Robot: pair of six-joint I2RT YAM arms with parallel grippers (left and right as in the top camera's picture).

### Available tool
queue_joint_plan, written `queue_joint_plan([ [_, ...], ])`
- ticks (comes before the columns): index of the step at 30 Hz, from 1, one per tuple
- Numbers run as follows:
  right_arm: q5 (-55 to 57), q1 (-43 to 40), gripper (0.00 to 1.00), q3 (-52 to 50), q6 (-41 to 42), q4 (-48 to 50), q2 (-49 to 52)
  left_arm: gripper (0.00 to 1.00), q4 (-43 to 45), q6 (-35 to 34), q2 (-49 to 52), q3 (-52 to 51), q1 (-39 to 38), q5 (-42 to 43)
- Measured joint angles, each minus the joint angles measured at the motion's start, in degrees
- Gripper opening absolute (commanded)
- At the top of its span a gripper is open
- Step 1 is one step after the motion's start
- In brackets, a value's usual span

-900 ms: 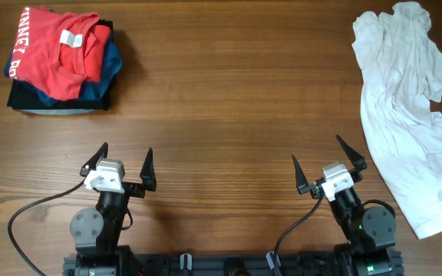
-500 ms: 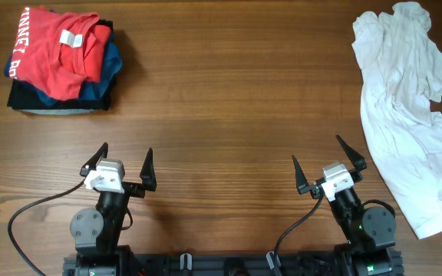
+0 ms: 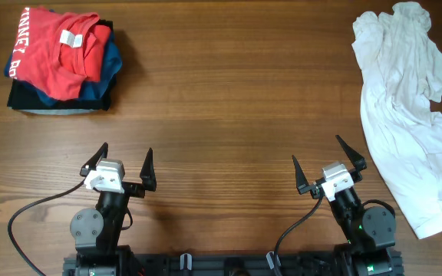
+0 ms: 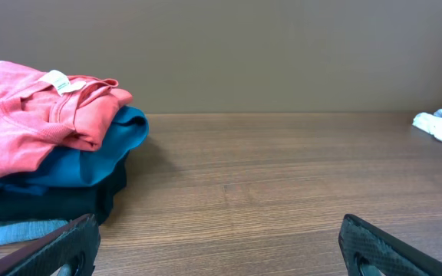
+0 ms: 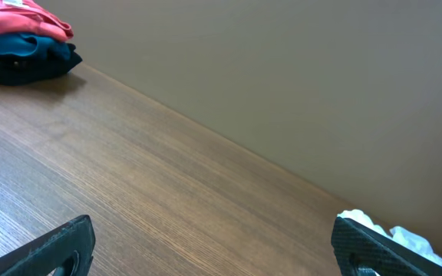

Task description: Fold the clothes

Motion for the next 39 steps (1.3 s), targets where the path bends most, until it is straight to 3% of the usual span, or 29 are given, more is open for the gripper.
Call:
queue_joint_plan([
  [22,0.04,0.00,1.00,0.00,-0.50,0.22,0.00,1.00,0.02,0.00,0.00,0.00,0.00,0.00],
  [33,-3.80,0.00,1.00,0.20,-4.52,8.85,0.00,1.00,2.82,-0.70,0.00,0.00,0.00,3.52],
  [39,-5.70,0.00,1.00,7.37,-4.44,6.88,4.68,1.00,1.27,-3.06,3.58,3.91,0.00,5.97],
])
